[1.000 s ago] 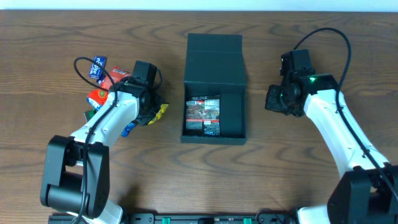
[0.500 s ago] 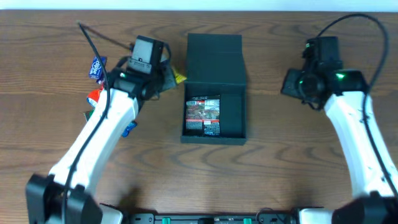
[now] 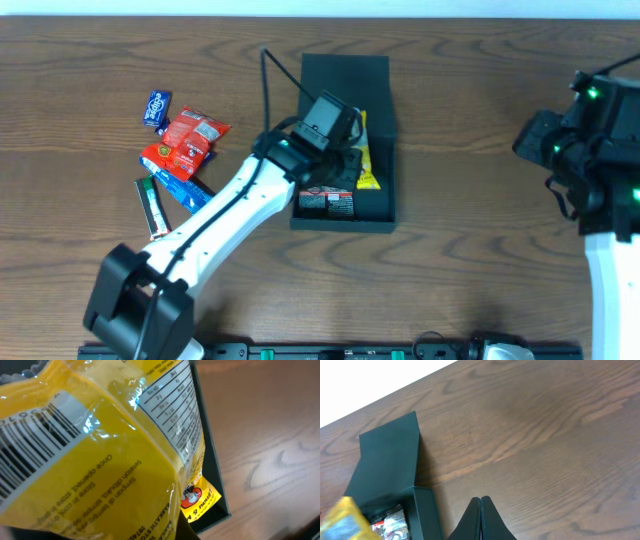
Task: Pack container
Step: 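Carry the yellow chip bag into the box and push it down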
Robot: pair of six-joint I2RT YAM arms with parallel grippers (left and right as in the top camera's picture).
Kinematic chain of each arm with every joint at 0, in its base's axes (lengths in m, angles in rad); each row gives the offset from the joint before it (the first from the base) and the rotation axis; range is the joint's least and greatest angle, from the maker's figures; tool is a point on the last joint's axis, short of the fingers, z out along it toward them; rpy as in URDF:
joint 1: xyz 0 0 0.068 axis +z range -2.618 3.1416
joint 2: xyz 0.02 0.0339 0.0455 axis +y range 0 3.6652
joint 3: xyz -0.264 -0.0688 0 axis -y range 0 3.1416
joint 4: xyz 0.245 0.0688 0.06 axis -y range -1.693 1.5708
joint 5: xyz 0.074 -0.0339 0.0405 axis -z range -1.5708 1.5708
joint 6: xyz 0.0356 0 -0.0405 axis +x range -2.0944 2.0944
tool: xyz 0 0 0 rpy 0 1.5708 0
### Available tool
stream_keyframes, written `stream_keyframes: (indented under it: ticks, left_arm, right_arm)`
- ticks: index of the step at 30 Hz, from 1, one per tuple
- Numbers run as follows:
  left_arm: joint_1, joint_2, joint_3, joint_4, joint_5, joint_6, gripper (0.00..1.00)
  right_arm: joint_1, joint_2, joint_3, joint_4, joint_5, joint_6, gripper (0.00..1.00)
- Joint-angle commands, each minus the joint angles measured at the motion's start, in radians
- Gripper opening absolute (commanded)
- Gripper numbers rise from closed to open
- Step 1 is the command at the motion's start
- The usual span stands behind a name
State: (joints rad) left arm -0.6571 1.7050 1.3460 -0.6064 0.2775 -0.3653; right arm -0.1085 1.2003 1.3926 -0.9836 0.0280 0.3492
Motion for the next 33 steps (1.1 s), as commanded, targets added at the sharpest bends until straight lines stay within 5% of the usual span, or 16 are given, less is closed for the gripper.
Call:
stream_keyframes:
  ticks: [1, 19, 20, 23, 24, 28, 33]
  left_arm:
    - [-0.021, 0.042, 0.01, 0.002, 0.07, 0.003, 0.06]
    - [-0.031, 0.189, 0.01, 0.065, 0.17, 0.029, 0.06]
    - [-0.031, 0.189, 0.01, 0.068, 0.17, 0.029, 0.12]
    - [-0.031, 0.189, 0.01, 0.069, 0.179, 0.029, 0.7]
    - [-0.03, 0.189, 0.011, 0.069, 0.193, 0.03, 0.77]
    - [-0.02, 0.187, 0.029, 0.059, 0.221, 0.045, 0.86]
    - [-0.001, 0.154, 0.079, 0.023, 0.2, 0.06, 0.75]
  right_arm:
    - [-0.013, -0.033, 0.019, -0.017, 0.014, -0.029, 0.02]
    - [-0.013, -0.039, 0.019, -0.067, 0.026, -0.044, 0.02]
    - [-0.013, -0.039, 0.019, -0.065, 0.025, -0.044, 0.02]
    - [-0.013, -0.039, 0.019, -0.063, 0.027, -0.044, 0.02]
    - [-0.013, -0.039, 0.019, -0.063, 0.029, -0.044, 0.02]
    - [-0.013, -0.039, 0.019, -0.061, 0.029, -0.044, 0.02]
    - [-0.013, -0.039, 0.019, -0.061, 0.029, -0.044, 0.02]
